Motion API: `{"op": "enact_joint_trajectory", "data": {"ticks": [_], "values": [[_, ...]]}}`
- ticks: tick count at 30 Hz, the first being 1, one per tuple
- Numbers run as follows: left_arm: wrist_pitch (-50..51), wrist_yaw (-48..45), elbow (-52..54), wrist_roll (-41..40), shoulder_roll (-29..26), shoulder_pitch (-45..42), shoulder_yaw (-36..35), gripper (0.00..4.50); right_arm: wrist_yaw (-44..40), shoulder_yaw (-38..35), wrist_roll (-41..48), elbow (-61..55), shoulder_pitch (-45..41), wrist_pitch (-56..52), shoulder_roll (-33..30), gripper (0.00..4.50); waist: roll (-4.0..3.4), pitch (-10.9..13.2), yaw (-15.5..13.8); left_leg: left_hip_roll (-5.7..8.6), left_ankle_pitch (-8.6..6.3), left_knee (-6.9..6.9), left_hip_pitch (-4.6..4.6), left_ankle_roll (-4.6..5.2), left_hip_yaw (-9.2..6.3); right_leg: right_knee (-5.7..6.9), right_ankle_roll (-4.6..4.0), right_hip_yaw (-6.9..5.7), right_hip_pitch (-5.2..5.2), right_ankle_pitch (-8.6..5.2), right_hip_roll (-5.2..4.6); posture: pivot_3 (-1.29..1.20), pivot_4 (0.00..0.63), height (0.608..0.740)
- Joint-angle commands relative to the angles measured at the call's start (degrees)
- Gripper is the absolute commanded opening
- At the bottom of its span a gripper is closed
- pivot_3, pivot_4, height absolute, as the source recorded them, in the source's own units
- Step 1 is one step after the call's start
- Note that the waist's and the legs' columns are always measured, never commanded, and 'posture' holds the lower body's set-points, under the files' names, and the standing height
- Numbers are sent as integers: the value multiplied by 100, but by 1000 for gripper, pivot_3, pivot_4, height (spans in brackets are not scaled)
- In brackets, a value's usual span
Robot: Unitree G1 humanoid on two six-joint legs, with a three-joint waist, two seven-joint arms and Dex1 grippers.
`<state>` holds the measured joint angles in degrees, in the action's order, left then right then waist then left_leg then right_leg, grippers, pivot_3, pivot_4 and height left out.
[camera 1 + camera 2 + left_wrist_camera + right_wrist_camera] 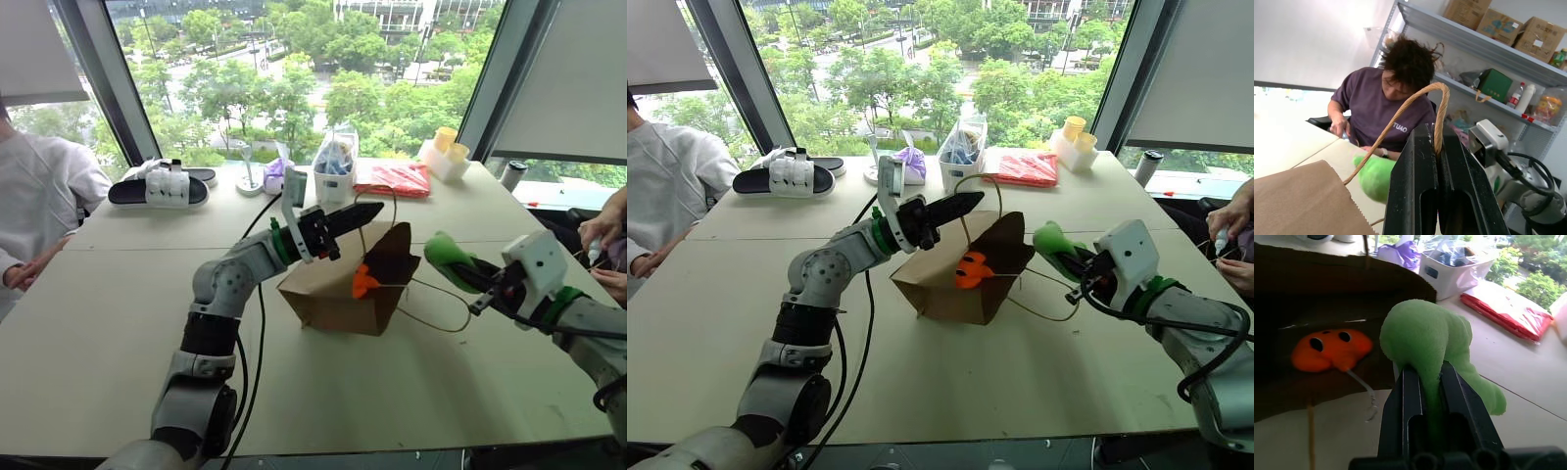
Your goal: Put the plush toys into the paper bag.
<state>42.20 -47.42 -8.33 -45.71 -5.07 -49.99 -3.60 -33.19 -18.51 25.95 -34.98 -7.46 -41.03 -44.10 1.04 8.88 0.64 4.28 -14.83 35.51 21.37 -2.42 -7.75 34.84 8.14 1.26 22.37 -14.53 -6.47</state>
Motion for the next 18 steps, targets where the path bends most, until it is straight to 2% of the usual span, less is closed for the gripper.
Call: {"op": "enact_joint_trajectory", "data": {"ticks": [1,11,13,17,18], "values": [[-58,-149,26,-60,17,-190,-3,0,45,313,102,-344,-284,-165,-65,62,0,0,-6,0,0,0,0,0,0,0,0,0,0,0,0,0,150,740],[177,-176,137,-327,122,-197,-106,0,-375,2079,-826,730,-1532,313,-177,62,1,1,-12,0,0,0,3,0,-5,1,0,-2,5,0,-1,0,150,740],[282,-183,232,-421,77,-117,-128,0,-560,2519,-1119,1220,-2072,600,-57,62,2,1,2,1,0,-1,6,0,-7,-1,0,-4,6,0,-1,0,150,740],[266,-52,317,-427,75,-29,-163,0,-744,2747,-1301,1617,-2467,836,90,62,1,1,10,0,0,-1,5,0,-3,4,0,-2,12,1,-1,0,150,740],[246,-4,312,-432,85,-23,-197,0,-806,2753,-1321,1633,-2458,879,75,398,2,1,-7,0,0,-4,4,-1,-7,5,0,-4,12,0,-1,0,150,740]]}}
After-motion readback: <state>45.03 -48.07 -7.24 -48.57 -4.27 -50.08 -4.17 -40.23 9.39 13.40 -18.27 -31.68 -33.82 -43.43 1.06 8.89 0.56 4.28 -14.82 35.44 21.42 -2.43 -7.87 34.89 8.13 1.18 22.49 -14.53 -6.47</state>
